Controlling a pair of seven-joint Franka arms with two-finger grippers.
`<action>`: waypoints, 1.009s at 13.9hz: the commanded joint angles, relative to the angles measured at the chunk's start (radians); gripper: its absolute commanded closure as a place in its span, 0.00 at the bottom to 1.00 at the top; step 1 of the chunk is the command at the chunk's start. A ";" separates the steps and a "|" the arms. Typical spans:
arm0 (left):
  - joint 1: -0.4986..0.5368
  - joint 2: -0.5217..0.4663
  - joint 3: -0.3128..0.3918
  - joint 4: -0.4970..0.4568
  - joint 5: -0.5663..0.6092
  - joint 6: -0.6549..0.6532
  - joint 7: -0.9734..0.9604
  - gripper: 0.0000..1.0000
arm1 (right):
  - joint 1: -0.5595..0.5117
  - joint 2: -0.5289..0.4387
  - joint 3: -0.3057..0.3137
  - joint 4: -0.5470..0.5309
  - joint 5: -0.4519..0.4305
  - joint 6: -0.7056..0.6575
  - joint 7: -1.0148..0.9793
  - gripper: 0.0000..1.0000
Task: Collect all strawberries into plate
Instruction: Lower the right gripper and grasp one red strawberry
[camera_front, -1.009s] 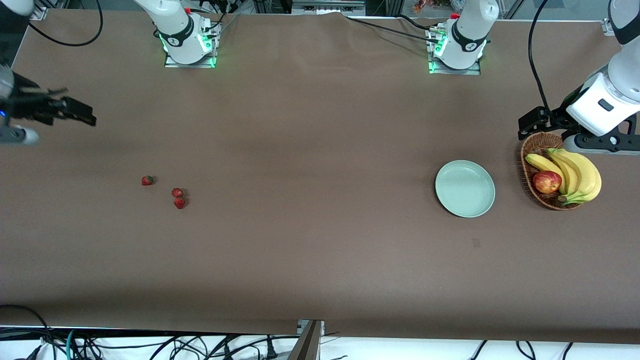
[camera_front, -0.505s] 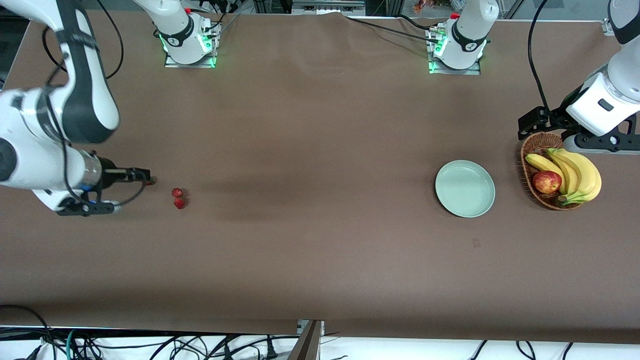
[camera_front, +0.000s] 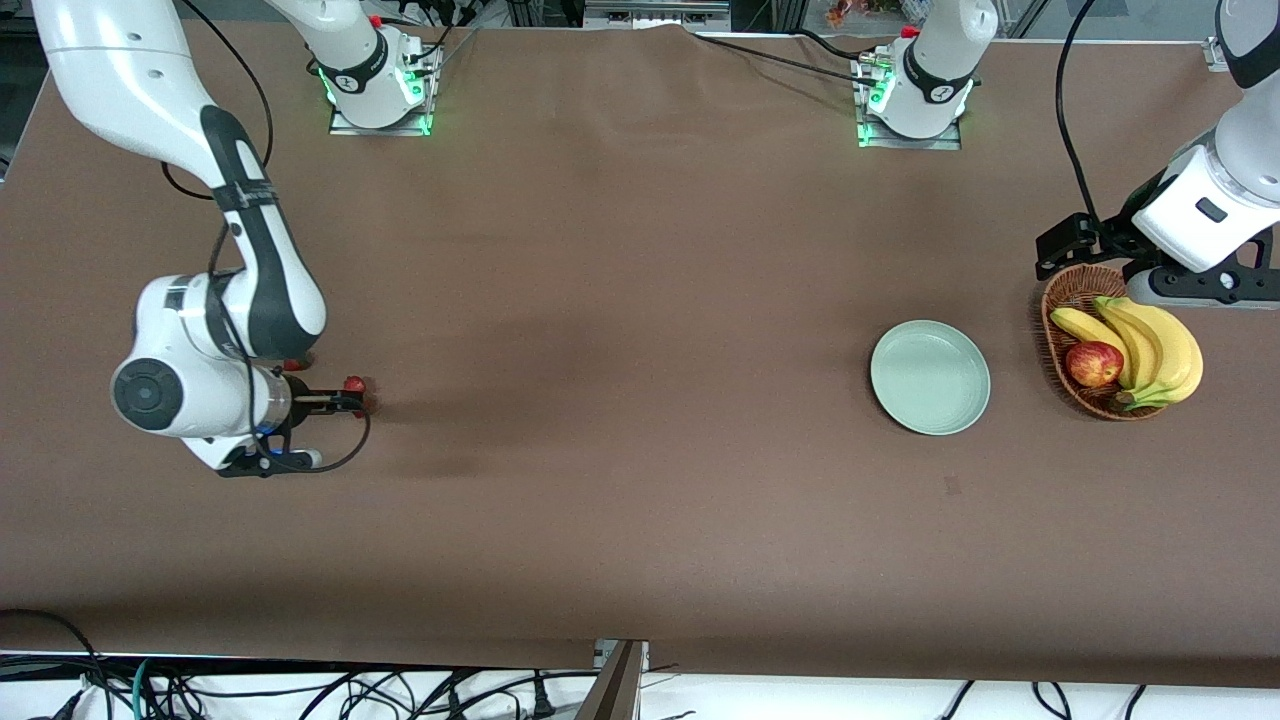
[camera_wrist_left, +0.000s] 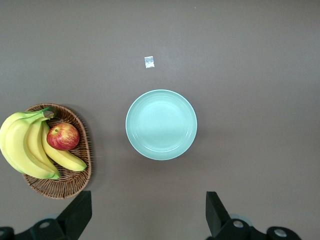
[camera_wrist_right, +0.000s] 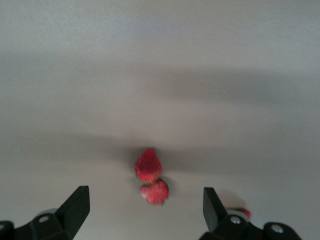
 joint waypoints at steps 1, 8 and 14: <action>-0.003 -0.013 0.001 0.001 -0.010 -0.013 -0.005 0.00 | 0.002 -0.012 0.000 -0.076 -0.003 0.085 0.011 0.00; -0.003 -0.013 0.001 0.001 -0.011 -0.013 -0.005 0.00 | 0.001 0.003 0.000 -0.167 -0.003 0.214 0.001 0.10; -0.002 -0.012 0.002 0.001 -0.011 -0.013 -0.003 0.00 | 0.001 0.015 0.002 -0.165 -0.003 0.229 0.000 0.84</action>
